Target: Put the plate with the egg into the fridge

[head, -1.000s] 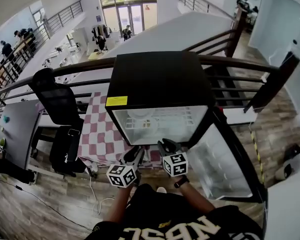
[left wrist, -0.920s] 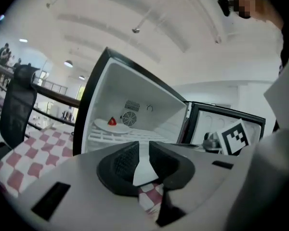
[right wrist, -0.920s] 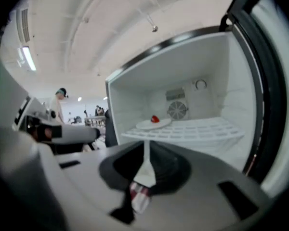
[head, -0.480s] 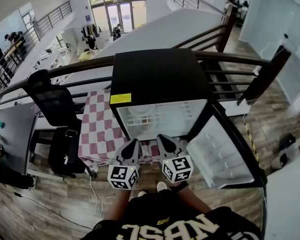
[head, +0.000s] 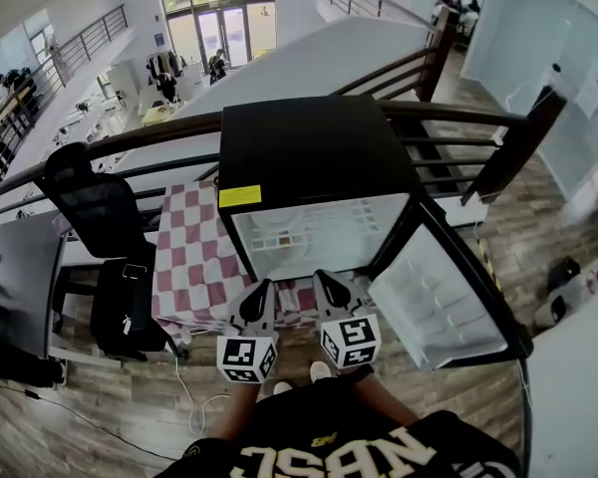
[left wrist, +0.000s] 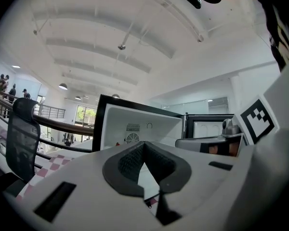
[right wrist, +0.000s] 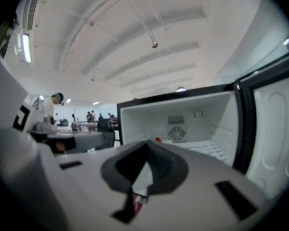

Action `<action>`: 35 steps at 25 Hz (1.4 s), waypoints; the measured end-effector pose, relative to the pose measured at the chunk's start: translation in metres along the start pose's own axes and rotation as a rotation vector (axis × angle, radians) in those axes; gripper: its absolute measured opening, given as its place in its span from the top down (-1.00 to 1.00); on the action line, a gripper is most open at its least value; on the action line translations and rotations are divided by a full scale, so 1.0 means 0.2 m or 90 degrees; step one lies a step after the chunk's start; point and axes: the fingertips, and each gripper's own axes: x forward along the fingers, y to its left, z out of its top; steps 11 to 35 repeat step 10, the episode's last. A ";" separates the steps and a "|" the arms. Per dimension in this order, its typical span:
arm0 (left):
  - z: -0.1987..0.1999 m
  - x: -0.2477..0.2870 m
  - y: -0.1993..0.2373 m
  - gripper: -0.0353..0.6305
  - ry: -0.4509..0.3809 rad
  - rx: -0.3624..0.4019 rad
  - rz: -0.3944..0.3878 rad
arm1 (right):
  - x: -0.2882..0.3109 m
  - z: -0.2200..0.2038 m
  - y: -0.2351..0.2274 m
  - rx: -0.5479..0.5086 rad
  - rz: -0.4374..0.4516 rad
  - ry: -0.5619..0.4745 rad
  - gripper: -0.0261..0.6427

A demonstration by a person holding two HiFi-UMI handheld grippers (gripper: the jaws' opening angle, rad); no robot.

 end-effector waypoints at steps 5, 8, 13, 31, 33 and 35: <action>-0.03 0.00 -0.01 0.83 0.007 -0.011 -0.012 | 0.00 0.01 0.01 -0.008 -0.001 -0.003 0.86; -0.05 0.02 -0.01 0.83 0.013 -0.016 -0.015 | 0.02 -0.01 0.01 0.001 0.002 0.008 0.86; -0.05 0.03 -0.02 0.83 0.014 -0.017 -0.016 | 0.03 -0.02 0.00 0.009 0.005 0.016 0.86; -0.05 0.03 -0.02 0.83 0.014 -0.017 -0.016 | 0.03 -0.02 0.00 0.009 0.005 0.016 0.86; -0.05 0.03 -0.02 0.83 0.014 -0.017 -0.016 | 0.03 -0.02 0.00 0.009 0.005 0.016 0.86; -0.05 0.03 -0.02 0.83 0.014 -0.017 -0.016 | 0.03 -0.02 0.00 0.009 0.005 0.016 0.86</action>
